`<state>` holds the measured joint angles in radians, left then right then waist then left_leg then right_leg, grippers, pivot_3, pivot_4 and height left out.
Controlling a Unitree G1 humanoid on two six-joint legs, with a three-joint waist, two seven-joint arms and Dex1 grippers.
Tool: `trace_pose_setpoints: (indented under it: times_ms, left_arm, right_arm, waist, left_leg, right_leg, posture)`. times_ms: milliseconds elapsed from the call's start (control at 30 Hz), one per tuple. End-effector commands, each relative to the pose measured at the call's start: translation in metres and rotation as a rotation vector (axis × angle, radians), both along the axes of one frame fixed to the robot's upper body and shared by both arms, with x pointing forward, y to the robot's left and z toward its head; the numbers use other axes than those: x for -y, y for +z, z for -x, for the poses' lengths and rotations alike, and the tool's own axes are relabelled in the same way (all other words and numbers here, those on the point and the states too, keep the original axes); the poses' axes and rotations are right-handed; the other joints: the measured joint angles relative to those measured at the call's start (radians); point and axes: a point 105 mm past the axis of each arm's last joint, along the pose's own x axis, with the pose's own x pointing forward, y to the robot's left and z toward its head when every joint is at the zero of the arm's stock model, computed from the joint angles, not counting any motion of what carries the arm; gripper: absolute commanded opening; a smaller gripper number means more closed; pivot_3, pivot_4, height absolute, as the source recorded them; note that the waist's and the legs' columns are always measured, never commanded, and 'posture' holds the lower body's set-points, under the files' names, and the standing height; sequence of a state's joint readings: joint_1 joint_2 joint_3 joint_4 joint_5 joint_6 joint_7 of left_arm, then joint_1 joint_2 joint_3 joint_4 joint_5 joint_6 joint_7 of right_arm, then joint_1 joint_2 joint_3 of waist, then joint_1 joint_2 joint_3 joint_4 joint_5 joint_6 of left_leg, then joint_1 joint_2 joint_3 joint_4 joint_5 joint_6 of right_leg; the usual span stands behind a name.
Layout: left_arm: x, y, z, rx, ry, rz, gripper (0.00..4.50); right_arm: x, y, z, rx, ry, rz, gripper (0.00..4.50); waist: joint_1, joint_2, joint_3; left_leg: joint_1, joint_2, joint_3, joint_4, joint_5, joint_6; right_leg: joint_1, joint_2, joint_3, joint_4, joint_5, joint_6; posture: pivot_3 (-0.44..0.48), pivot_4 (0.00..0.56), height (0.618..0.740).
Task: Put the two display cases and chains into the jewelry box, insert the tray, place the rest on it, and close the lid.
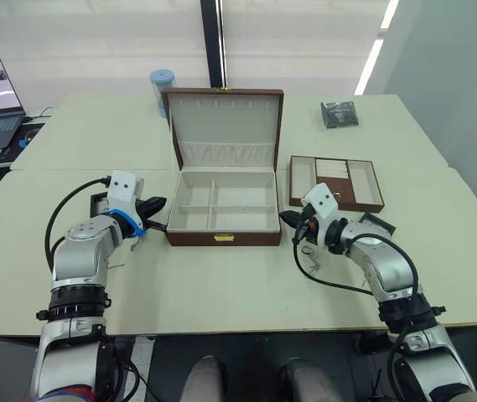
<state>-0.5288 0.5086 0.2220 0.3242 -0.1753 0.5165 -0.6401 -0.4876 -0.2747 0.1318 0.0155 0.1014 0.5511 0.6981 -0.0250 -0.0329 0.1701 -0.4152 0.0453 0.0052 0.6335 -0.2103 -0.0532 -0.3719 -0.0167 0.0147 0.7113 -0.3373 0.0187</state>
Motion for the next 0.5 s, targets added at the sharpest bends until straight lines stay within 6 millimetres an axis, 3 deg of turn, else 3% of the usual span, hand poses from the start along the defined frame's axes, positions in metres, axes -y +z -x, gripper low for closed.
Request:
trace_pose_setpoints:
  times_ms: [33, 333, 500]
  left_arm:
    - [0.038, -0.003, -0.002, -0.009, -0.129, 0.017, 0.03]
    - [0.031, 0.006, 0.0, 0.007, -0.122, 0.008, 0.03]
    - [0.013, 0.019, 0.006, 0.02, -0.093, -0.006, 0.03]
  right_arm:
    - [-0.036, 0.006, 0.018, 0.0, 0.18, -0.055, 0.0]
    - [-0.025, 0.007, 0.012, 0.011, 0.136, -0.05, 0.0]
    - [-0.017, 0.013, 0.011, 0.027, 0.116, -0.054, 0.0]
  waist:
    - [0.0, 0.0, 0.0]
    - [-0.001, 0.0, 0.0]
    - [-0.003, -0.001, 0.001]
  left_leg:
    - [0.0, 0.0, 0.0, 0.0, 0.0, 0.0]
    - [0.0, 0.0, 0.0, 0.0, 0.0, 0.0]
    - [-0.001, 0.0, 0.0, 0.0, 0.0, 0.0]
  right_leg:
    - [0.0, 0.0, 0.0, 0.0, 0.0, 0.0]
    - [0.0, 0.0, 0.0, 0.0, 0.0, 0.0]
    - [-0.001, 0.0, 0.0, -0.001, 0.0, 0.0]
  posture:
    - [0.0, 0.15, 0.74]
    - [0.0, 0.15, 0.74]
    - [0.0, 0.15, 0.74]
